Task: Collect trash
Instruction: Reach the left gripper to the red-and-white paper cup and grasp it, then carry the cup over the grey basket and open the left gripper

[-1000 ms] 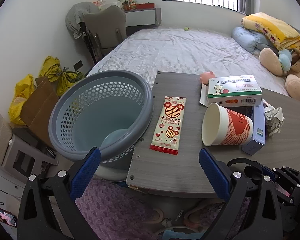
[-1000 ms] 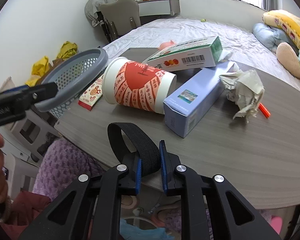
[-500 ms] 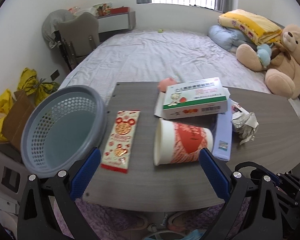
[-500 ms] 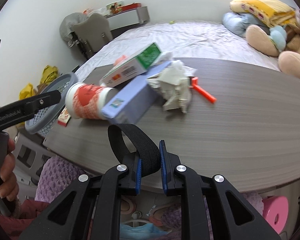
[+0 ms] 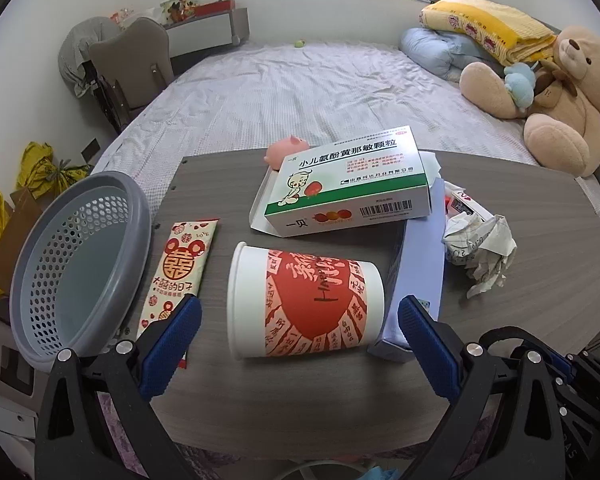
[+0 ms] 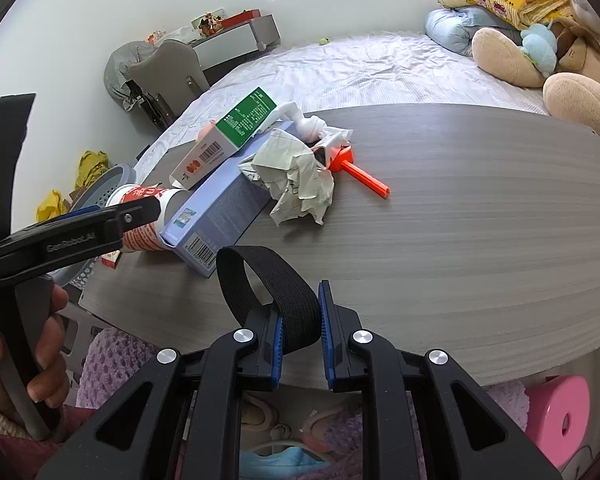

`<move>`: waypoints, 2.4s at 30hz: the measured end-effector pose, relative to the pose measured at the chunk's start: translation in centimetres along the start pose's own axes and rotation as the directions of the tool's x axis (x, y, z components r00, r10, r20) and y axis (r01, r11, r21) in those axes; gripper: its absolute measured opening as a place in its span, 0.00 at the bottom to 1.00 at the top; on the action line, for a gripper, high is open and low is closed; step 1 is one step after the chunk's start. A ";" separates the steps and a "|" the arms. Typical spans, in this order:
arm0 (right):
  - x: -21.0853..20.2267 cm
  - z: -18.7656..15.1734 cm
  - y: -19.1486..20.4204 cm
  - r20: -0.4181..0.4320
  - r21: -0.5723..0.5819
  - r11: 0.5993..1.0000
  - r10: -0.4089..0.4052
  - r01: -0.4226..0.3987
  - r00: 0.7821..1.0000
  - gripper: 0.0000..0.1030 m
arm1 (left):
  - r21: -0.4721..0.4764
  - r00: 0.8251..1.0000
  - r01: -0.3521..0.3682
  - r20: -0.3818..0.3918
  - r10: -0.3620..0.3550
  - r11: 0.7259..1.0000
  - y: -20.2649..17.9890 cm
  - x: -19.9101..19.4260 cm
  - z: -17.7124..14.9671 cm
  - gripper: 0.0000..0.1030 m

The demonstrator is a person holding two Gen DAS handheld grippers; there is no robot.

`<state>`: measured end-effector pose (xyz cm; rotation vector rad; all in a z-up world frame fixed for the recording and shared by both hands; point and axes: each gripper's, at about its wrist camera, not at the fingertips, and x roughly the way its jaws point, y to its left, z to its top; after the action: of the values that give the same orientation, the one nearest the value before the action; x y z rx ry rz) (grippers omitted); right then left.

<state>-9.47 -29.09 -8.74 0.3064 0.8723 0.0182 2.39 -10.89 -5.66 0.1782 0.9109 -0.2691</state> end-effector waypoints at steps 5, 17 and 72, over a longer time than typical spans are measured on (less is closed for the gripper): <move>0.1 0.0 -0.5 -0.003 0.011 1.000 0.007 -0.007 1.000 0.15 | 0.013 0.999 -0.038 -0.007 0.038 0.999 -0.3 1.1 0.0 0.94; 0.0 0.0 -0.9 0.001 0.023 1.000 0.010 -0.010 1.000 0.15 | -0.017 0.998 -0.056 0.004 0.057 0.998 1.1 1.0 -0.1 0.94; 1.8 8.9 15.8 0.022 -0.177 0.963 0.210 -0.203 0.978 0.15 | -0.166 0.963 -0.127 0.215 0.161 0.978 18.2 -8.3 -0.1 0.77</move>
<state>0.14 -16.02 -0.49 0.2320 0.7896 0.2796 3.05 7.76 1.58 0.0711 0.6834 -0.0813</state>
